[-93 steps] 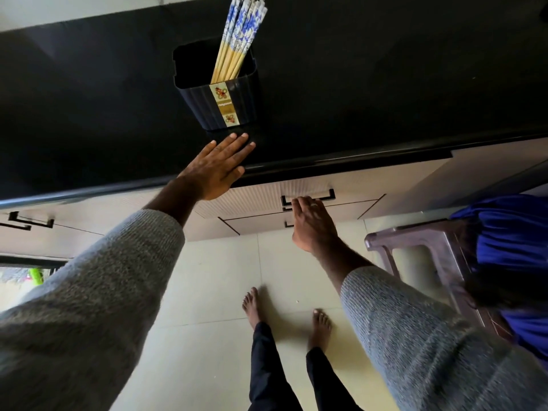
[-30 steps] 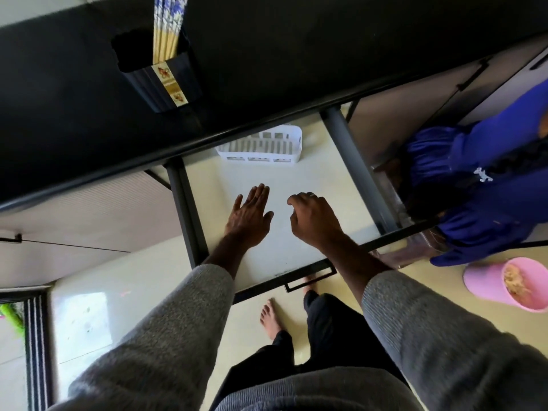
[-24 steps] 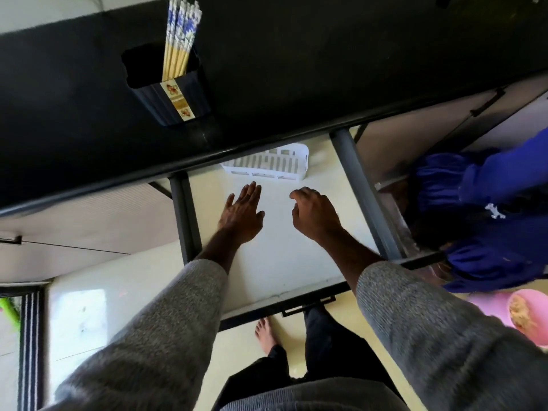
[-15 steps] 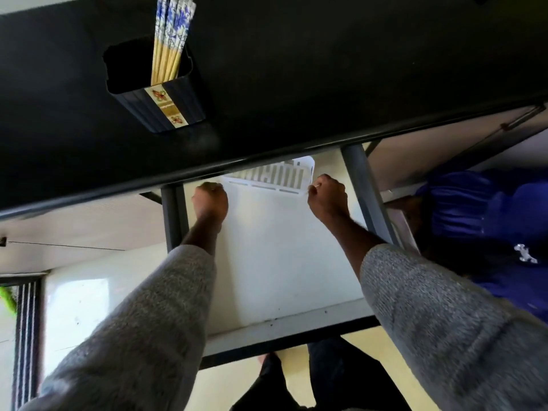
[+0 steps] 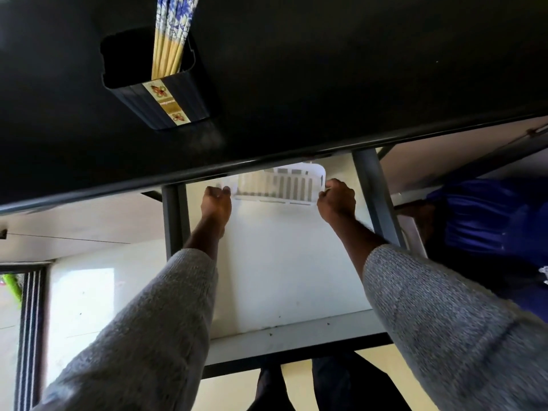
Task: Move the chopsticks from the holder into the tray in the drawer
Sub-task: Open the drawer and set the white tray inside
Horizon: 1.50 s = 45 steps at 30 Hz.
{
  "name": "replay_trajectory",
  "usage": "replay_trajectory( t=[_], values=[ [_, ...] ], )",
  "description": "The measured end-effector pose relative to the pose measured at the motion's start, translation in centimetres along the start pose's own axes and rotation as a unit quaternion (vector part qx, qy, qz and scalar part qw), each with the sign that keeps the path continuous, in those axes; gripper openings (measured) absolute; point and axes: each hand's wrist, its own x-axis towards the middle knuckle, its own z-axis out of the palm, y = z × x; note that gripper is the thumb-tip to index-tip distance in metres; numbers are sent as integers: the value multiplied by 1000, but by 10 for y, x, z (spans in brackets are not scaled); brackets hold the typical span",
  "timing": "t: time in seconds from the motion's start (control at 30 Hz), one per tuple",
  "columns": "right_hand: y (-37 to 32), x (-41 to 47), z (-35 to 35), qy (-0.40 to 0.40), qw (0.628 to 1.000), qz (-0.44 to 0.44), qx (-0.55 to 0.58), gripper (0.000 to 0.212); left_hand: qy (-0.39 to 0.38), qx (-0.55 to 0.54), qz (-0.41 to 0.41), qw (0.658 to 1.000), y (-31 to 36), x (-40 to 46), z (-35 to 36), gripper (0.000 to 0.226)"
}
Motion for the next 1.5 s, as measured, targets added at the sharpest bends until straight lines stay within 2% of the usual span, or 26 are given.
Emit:
replay_trajectory(
  t=[0.17,0.23,0.33,0.43,0.53,0.8,1.1,1.2,1.27,1.37,1.5],
  values=[
    [16,-33,1,3,1000,-11,-17,21,11,-16,-20,1000,-37,-33,-26,15],
    [23,-47,2,-1,1000,-10,-19,24,-4,-3,-22,1000,-53,-47,-36,19],
    [28,-71,4,-11,1000,-7,-23,31,-11,55,-23,998,-76,-64,-51,27],
    [33,-92,7,-21,999,-5,-30,33,-19,125,-11,992,-94,-83,-63,21],
    [38,-108,12,-26,999,1,-33,35,-23,204,10,979,-110,-95,-72,25],
    [46,-142,18,-22,999,40,-25,30,-40,256,84,962,-125,-110,-85,25],
    [47,-155,24,-27,998,40,-30,28,-68,297,81,949,-123,-112,-92,23],
    [46,-156,23,-1,999,43,-27,28,-43,304,96,947,-115,-109,-95,27],
    [39,-155,20,31,999,16,-10,26,6,307,123,944,-102,-107,-102,31],
    [15,-150,14,57,997,-57,14,23,89,271,165,944,-73,-102,-116,33],
    [-36,-138,7,95,975,-194,55,20,175,238,251,922,-23,-78,-141,28]
  ],
)
